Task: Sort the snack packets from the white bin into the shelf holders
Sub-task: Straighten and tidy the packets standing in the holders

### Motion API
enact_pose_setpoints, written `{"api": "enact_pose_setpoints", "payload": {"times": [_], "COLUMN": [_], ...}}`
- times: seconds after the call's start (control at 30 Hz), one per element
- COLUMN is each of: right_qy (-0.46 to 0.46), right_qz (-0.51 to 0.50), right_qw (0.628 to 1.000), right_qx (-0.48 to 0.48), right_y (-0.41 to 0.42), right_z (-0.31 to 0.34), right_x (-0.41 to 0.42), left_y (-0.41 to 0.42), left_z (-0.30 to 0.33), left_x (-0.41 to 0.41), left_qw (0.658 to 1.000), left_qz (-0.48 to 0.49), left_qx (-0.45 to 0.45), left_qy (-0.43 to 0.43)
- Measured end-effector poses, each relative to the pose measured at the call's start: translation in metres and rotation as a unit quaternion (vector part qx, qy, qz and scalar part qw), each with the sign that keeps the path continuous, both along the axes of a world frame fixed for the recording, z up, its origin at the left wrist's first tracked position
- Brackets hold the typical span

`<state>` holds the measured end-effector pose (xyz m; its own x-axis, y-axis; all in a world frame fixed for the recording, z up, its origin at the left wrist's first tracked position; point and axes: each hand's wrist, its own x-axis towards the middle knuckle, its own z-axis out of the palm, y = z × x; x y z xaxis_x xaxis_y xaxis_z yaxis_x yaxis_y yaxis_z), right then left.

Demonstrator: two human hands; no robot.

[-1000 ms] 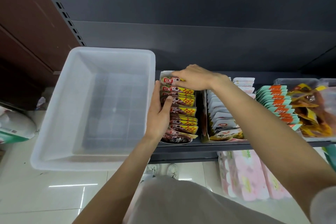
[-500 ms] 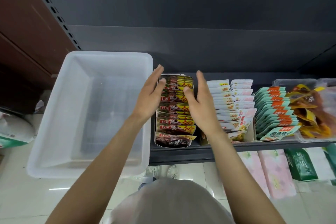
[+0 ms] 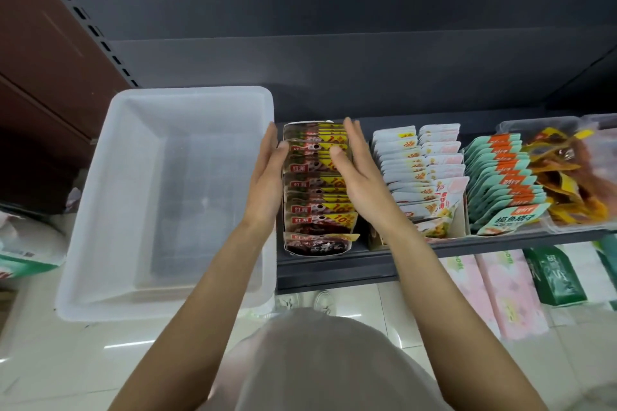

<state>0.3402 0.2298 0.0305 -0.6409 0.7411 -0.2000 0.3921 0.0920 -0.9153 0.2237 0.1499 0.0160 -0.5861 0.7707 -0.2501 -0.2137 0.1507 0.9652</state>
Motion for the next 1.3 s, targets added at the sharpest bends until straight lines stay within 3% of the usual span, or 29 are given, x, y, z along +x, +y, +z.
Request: {"api": "enact_pose_setpoints", "payload": {"times": [0.13,0.27,0.43,0.6,0.87,1.0,1.13,1.3], "right_qy": [0.065,-0.04,-0.026,0.003,-0.05,-0.049,-0.001,0.064], "right_qz": [0.023,0.113,-0.023,-0.044,-0.022,-0.049,-0.065,-0.099], "right_qw": [0.996,0.992,0.999,0.999,0.997,0.998,0.996,0.982], "right_qx": [-0.053,0.035,0.035,0.0,0.055,0.006,-0.054,-0.146], "right_y": [-0.02,-0.047,-0.049,-0.053,-0.037,-0.041,-0.043,-0.043], "right_z": [0.009,-0.019,-0.046,-0.055,-0.043,-0.044,-0.043,-0.039], "right_x": [0.049,0.062,0.044,0.035,0.049,0.045,0.038,0.036], "left_y": [-0.052,-0.085,-0.065,-0.049,-0.043,-0.039,-0.023,-0.009], "left_z": [0.014,0.011,0.005,0.001,-0.016,-0.022,-0.016,-0.019], "left_x": [-0.005,0.011,0.033,0.034,0.047,0.043,0.038,0.04], "left_qw": [0.998,0.995,0.975,0.961,0.95,0.965,0.996,0.995], "left_qz": [-0.008,-0.087,-0.147,-0.129,-0.112,-0.097,-0.03,-0.014], "left_qx": [-0.015,-0.021,-0.086,-0.133,-0.137,-0.131,-0.078,-0.038], "left_qy": [0.066,0.053,0.14,0.206,0.256,0.206,-0.015,-0.095]}}
